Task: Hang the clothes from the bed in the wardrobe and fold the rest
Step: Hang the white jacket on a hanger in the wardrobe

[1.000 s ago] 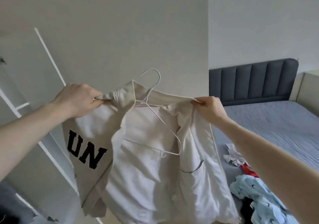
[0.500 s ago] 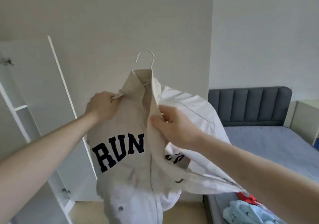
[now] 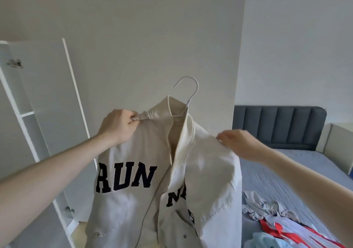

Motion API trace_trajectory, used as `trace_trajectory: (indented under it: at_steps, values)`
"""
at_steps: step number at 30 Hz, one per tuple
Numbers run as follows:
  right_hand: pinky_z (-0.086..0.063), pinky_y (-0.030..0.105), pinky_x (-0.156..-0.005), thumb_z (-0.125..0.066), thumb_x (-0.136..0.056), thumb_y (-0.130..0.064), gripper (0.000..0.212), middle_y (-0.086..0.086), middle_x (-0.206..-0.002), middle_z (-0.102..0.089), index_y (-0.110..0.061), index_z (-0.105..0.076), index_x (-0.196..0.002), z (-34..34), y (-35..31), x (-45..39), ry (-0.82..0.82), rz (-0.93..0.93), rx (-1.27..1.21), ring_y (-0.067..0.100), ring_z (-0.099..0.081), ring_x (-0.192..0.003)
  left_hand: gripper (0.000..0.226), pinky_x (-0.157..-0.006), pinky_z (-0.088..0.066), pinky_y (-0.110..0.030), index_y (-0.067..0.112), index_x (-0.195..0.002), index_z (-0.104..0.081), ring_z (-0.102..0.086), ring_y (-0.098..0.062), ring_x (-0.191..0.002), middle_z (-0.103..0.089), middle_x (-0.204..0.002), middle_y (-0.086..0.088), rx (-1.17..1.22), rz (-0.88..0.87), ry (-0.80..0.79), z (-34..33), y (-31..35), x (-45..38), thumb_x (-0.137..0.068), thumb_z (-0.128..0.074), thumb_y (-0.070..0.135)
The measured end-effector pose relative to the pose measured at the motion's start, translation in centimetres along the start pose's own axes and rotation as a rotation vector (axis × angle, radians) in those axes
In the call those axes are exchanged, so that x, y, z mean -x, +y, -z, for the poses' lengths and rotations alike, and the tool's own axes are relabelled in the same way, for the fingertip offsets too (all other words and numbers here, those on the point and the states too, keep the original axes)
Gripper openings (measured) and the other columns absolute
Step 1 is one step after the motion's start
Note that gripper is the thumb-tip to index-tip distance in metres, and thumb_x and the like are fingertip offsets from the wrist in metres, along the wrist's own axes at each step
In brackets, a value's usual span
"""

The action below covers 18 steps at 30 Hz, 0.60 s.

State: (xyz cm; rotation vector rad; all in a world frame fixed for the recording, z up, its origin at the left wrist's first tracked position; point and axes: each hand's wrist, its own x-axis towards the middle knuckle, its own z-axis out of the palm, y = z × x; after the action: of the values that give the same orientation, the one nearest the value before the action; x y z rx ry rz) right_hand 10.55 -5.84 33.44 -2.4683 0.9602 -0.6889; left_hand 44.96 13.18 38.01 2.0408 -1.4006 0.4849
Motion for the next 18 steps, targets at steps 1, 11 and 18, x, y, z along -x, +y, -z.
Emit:
trace_trajectory:
  at_steps: [1,11,18]
  values:
    - [-0.033,0.030,-0.057,-0.048,-0.105,-0.045,0.045,-0.015,-0.060,-0.043,-0.026,-0.045,-0.065,-1.2,0.5,0.2,-0.027,0.002,-0.058,0.015,-0.040,-0.059,0.041,-0.051,-0.031,-0.032,0.024,-0.054,-0.050,-0.048,-0.025,-0.055,-0.049,-0.049,0.002,0.006,0.009,0.001,0.1,-0.2,0.0,-0.094,-0.060,0.023]
    - [-0.016,0.029,-0.053,-0.052,-0.107,-0.033,0.049,-0.005,-0.062,-0.026,-0.019,-0.031,-0.065,-8.0,-4.3,1.6,0.073,0.107,-0.351,0.011,-0.024,-0.056,0.036,-0.056,-0.043,-0.035,0.025,-0.071,-0.054,-0.059,-0.024,-0.065,-0.062,-0.067,0.005,-0.121,-0.040,-0.103,0.0,-1.1,3.2,-0.101,-0.044,0.041]
    - [-0.017,0.027,-0.050,-0.058,-0.104,-0.033,0.054,-0.008,-0.059,-0.025,-0.017,-0.029,-0.062,-12.4,-5.3,1.9,0.070,0.110,-0.423,0.010,-0.024,-0.055,0.023,-0.067,-0.032,-0.036,0.025,-0.072,-0.050,-0.061,-0.029,-0.080,-0.055,-0.068,0.011,-0.019,-0.043,-0.112,-0.8,-1.4,6.4,-0.093,-0.047,0.034]
